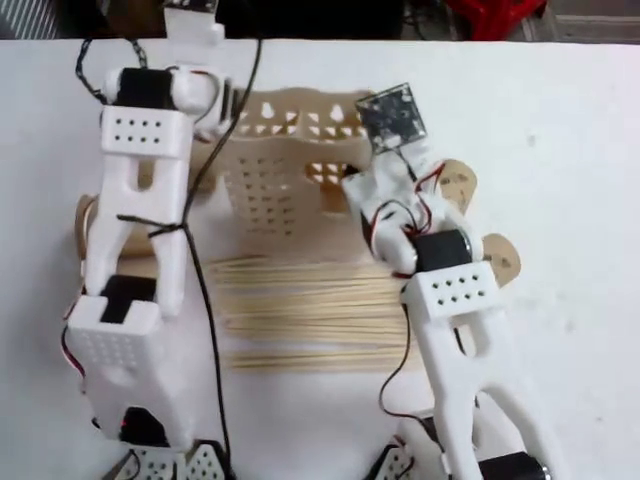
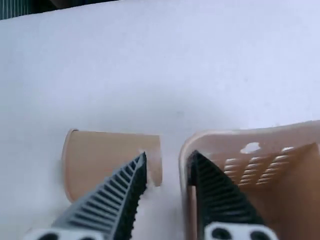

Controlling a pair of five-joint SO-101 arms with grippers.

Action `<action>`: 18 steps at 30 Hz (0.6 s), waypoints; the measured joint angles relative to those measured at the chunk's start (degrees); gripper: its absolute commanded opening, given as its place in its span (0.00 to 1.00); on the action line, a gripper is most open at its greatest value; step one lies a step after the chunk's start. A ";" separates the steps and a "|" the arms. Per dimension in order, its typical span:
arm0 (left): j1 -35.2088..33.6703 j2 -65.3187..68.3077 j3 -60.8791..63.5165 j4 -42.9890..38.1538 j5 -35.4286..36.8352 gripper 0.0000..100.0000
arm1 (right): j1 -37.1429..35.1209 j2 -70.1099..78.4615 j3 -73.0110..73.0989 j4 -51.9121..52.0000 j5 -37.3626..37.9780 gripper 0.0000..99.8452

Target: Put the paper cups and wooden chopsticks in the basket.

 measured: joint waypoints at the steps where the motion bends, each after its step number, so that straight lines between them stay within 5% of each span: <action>1: -0.18 0.00 0.00 0.53 -0.62 0.12 | 0.35 0.00 0.00 -2.37 0.09 0.02; 4: -0.18 0.00 0.00 0.88 -2.64 0.01 | 0.53 0.09 0.00 -8.26 0.18 0.02; 18: 0.09 -0.09 -0.35 -5.80 -3.25 0.02 | -1.14 2.99 0.62 -12.75 0.09 0.02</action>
